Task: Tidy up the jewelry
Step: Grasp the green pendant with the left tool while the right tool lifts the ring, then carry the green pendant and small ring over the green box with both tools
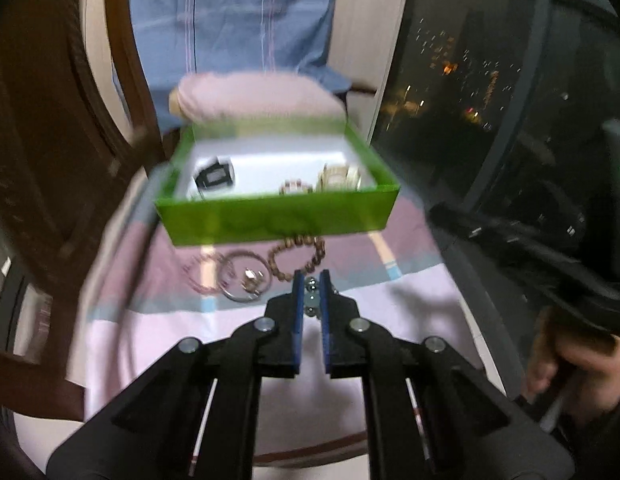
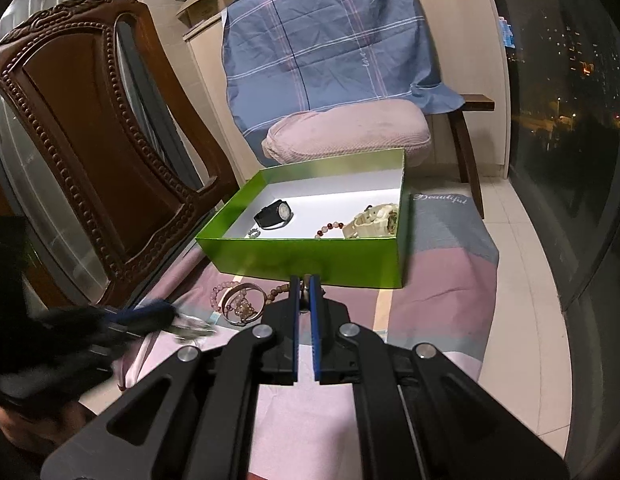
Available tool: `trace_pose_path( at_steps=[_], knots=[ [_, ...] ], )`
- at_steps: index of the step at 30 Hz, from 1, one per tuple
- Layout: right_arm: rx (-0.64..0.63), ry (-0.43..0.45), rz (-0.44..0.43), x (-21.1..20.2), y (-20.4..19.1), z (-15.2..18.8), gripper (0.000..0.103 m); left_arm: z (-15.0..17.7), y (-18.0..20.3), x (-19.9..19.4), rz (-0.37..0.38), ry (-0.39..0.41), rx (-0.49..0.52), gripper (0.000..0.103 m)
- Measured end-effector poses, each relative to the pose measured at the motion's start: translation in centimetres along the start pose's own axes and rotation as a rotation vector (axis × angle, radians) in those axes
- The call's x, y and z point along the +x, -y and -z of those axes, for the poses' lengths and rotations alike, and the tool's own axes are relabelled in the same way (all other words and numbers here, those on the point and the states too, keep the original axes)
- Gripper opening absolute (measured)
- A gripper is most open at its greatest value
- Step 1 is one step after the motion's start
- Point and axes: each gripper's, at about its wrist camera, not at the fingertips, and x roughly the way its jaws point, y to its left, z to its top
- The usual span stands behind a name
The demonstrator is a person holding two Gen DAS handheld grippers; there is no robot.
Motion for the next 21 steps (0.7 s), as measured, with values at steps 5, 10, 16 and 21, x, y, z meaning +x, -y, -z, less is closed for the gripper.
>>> trace_pose_path(
  at_steps=[5, 10, 16, 21],
  knots=[
    [-0.018, 0.007, 0.001, -0.1, -0.8, 0.2, 0.005, 0.1, -1.9, -2.0, -0.034, 0.087, 0.012, 0.008],
    [-0.050, -0.002, 0.008, 0.3, -1.9, 0.8, 0.005, 1.1, -4.5, 0.4, -0.073, 0.044, -0.067, 0.008],
    [-0.060, -0.023, 0.016, 1.0, -2.4, 1.2, 0.005, 1.2, -4.9, 1.6, -0.092, 0.007, -0.094, 0.008],
    [-0.068, -0.022, 0.010, 0.9, -2.7, 1.3, 0.005, 1.5, -4.9, 1.4, -0.102, 0.008, -0.091, 0.008]
  ],
)
